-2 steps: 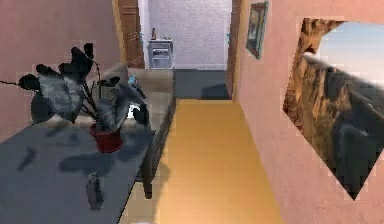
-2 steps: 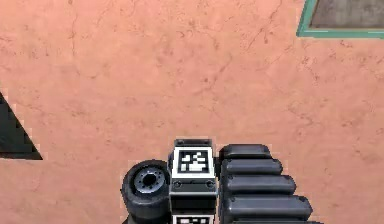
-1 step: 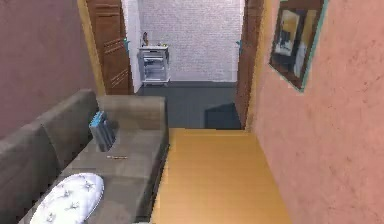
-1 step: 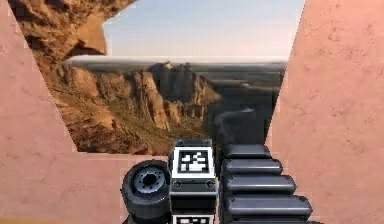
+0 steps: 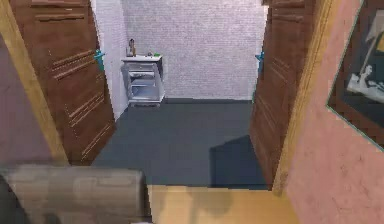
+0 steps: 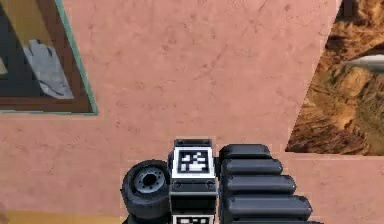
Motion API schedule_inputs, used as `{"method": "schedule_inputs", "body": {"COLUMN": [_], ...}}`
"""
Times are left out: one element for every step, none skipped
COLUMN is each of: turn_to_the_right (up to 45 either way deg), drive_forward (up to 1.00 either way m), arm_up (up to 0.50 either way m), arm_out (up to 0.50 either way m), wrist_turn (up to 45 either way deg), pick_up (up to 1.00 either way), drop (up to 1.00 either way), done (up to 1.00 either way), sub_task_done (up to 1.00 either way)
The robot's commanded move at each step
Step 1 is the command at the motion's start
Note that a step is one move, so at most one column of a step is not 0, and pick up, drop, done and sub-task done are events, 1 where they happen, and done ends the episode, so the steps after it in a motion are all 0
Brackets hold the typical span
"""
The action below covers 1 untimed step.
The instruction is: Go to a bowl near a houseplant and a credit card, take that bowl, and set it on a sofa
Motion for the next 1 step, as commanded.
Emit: {"method": "schedule_inputs", "body": {"turn_to_the_right": [24.0], "drive_forward": [0.00], "arm_up": [0.00], "arm_out": [0.00], "wrist_turn": [0.0], "pick_up": [0.00], "drop": [0.00], "done": [0.00], "sub_task_done": [0.00]}}
